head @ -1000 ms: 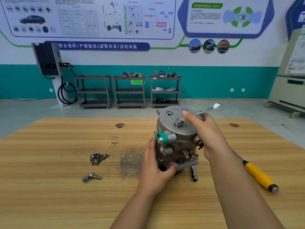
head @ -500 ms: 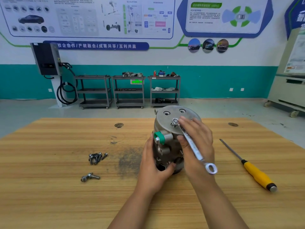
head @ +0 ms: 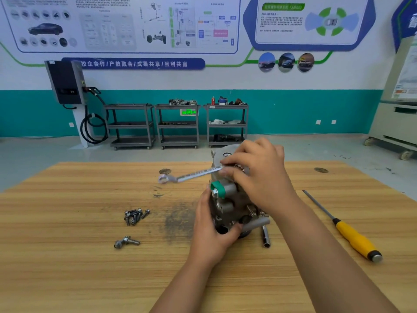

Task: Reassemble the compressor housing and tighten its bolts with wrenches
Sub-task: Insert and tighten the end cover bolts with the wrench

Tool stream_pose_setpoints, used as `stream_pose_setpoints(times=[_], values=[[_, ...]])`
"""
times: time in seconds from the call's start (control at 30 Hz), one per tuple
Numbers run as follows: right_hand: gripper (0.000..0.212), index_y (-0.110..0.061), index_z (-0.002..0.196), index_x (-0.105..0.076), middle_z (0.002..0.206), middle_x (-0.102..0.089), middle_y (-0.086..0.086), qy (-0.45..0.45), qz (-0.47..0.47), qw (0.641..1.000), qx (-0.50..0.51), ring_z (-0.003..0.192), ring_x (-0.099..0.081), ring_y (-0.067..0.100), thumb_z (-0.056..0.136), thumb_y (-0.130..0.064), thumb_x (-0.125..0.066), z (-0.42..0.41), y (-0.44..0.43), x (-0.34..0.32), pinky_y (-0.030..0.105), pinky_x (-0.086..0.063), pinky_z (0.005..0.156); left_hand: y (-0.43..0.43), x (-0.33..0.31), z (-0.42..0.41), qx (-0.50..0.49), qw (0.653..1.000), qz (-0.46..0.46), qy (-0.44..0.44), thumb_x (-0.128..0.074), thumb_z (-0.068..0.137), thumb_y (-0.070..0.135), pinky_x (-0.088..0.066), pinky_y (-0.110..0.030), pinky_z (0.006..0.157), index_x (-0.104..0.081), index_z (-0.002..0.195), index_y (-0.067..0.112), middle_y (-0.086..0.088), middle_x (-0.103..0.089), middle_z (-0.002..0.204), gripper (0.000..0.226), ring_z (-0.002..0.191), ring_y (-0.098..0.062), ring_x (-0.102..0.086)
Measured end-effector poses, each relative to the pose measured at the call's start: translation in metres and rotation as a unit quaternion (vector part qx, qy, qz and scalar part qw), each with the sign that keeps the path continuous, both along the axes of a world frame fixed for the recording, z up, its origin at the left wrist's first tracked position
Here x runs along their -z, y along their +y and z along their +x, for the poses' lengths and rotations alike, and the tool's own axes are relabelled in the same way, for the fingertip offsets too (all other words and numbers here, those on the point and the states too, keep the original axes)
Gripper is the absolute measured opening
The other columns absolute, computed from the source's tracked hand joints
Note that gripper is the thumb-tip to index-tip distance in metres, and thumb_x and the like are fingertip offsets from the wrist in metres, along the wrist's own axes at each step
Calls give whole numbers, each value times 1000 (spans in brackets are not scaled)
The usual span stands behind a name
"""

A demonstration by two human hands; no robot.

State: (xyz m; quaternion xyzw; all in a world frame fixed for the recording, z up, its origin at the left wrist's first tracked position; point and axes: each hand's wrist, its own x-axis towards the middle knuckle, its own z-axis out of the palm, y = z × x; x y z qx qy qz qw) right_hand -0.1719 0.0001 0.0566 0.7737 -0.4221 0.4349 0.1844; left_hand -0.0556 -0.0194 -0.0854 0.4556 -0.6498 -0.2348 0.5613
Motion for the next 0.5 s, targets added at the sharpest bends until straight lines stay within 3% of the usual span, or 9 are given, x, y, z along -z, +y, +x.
stream_pose_setpoints(times=[0.1, 0.2, 0.3, 0.37, 0.43, 0.5], values=[[29, -27, 93, -71, 86, -47, -12, -19, 55, 997, 49, 93, -33, 11, 82, -51, -60, -2, -13, -8, 26, -8, 69, 0, 0, -1, 9, 1000, 3, -1, -71, 63, 45, -41, -42, 104, -27, 140, 33, 7, -41, 137, 89, 127, -10, -42], [37, -29, 110, -66, 104, -47, -10, -48, 118, 986, 107, 109, -32, 15, 85, -54, -53, -6, -23, -10, 28, -11, 75, 0, 0, -2, 9, 1000, 4, -8, -69, 64, 46, -38, -41, 107, -21, 142, 37, 7, -37, 141, 92, 131, -9, -37], [49, -26, 128, -54, 136, -42, -3, -90, 205, 964, 141, 128, -23, 19, 87, -52, -50, -11, -30, -6, 38, -20, 96, 0, 1, -1, 7, 1000, 4, -13, -68, 64, 47, -37, -42, 108, -20, 142, 38, 7, -36, 142, 93, 132, -9, -36], [56, -25, 132, -50, 147, -33, -1, -117, 243, 950, 154, 136, -17, 22, 85, -55, -52, -20, -30, -4, 45, -19, 105, 0, 1, -1, 12, 1000, 7, -10, -69, 64, 47, -37, -42, 107, -20, 142, 38, 8, -37, 142, 93, 132, -9, -36], [66, -23, 129, -51, 147, -34, 1, -180, 285, 932, 136, 137, -20, 25, 76, -62, -56, -27, -30, 0, 49, -23, 108, 0, 0, -1, 15, 1000, 7, -9, -69, 64, 47, -38, -43, 107, -21, 142, 37, 8, -37, 142, 92, 132, -9, -37], [80, -23, 123, -52, 138, -45, 2, -308, 332, 890, 59, 133, -32, 26, 58, -70, -61, -29, -27, 6, 52, -31, 106, 0, 0, -1, 18, 1000, 8, -7, -69, 64, 47, -37, -42, 107, -20, 143, 37, 8, -36, 143, 93, 132, -9, -36]])
